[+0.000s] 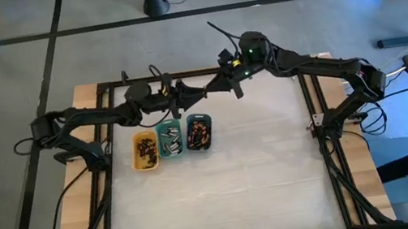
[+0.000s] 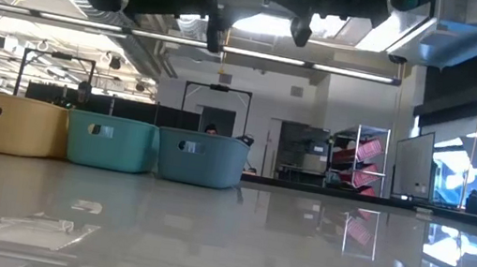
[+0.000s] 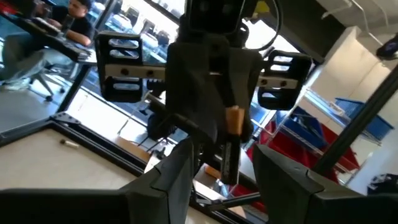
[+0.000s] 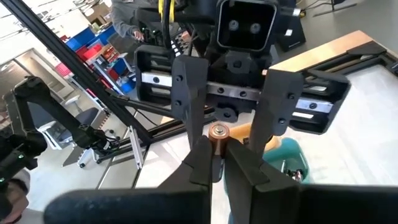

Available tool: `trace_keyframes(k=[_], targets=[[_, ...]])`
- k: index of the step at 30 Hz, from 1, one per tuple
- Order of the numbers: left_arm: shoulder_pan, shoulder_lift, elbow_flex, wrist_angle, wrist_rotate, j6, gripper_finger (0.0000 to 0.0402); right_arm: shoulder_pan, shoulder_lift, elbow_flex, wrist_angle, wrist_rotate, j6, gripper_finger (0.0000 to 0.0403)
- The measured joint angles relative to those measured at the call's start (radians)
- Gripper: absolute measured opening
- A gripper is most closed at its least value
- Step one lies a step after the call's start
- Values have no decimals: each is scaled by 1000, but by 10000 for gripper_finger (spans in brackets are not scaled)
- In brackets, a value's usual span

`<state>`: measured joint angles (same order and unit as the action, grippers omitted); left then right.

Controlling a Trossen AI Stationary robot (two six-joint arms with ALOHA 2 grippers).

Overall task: Sort batteries
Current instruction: Put the small black battery into the yellow bin

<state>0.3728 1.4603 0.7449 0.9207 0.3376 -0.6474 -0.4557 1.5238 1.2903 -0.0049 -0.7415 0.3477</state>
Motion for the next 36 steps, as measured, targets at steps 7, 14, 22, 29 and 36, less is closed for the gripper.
trace_keyframes(k=[7, 14, 22, 29, 36], targets=[[0, 7, 11, -4, 38, -4, 155, -3, 0, 0, -9, 25, 0, 21], [0, 7, 11, -24, 39, -7, 155, -2, 0, 0, -23, 65, -1, 21], [1, 8, 11, -29, 33, -7, 155, 1, 4, 0, -20, 105, 20, 21], [1, 8, 11, -67, 34, -1, 155, 30, 35, 0, 6, 125, 38, 21], [1, 8, 10, -75, 35, 5, 155, 30, 45, 0, 4, 119, 44, 21]])
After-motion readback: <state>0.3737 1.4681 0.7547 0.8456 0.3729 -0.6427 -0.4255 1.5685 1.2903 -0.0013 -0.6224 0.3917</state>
